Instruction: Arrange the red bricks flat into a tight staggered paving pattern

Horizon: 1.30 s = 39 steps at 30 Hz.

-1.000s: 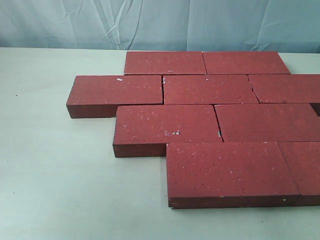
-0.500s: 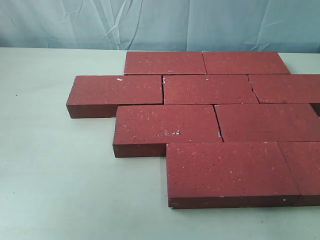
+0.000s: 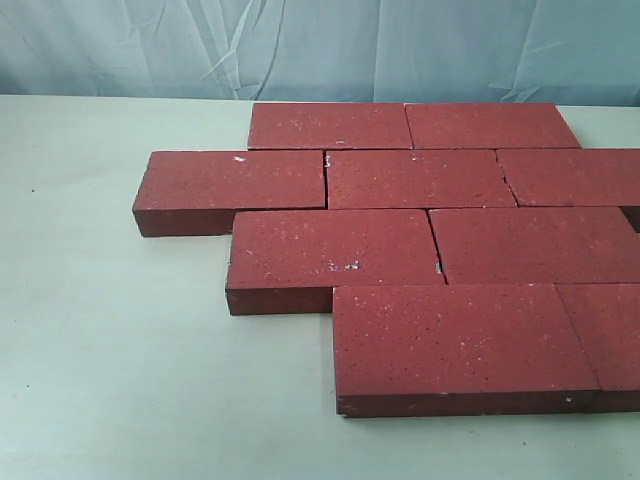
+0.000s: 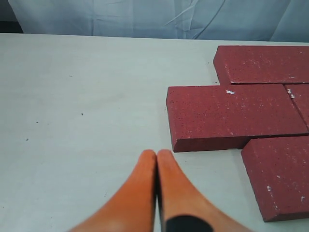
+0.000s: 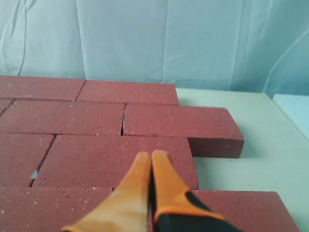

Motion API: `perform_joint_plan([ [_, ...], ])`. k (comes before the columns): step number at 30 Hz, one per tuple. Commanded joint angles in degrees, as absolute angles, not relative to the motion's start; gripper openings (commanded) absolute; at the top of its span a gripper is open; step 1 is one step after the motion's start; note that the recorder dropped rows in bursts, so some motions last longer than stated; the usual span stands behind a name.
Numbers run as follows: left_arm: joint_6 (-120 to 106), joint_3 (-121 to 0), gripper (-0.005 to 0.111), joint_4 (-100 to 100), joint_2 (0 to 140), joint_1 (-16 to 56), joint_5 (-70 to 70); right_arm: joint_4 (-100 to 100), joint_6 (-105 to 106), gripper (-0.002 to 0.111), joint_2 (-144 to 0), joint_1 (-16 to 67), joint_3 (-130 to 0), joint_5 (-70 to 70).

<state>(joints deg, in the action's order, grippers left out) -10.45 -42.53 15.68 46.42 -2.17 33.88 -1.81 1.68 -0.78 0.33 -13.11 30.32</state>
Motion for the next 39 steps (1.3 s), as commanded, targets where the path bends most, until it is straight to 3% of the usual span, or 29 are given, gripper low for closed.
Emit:
perform_joint_plan([
  [1,-10.45,-42.24,0.000,15.44,46.05,-2.15,33.36,-3.83,1.40,-0.001,0.00,0.00,-7.41,21.29],
  [6,-10.56,-42.24,0.000,15.43,46.05,-2.15,33.36,-3.83,1.40,-0.001,0.00,0.00,-0.25,20.53],
  [14,-10.69,-42.24,0.000,14.85,44.52,-2.15,35.41,-3.83,1.40,-0.001,0.00,0.00,0.00,20.42],
  [31,-11.72,-35.97,0.000,14.40,12.37,-2.15,39.27,-3.83,1.40,-0.001,0.00,0.00,0.00,20.42],
  [39,-11.72,-35.97,0.000,14.29,7.71,-2.15,40.31,-2.93,1.40,-0.001,0.00,0.00,0.00,20.45],
])
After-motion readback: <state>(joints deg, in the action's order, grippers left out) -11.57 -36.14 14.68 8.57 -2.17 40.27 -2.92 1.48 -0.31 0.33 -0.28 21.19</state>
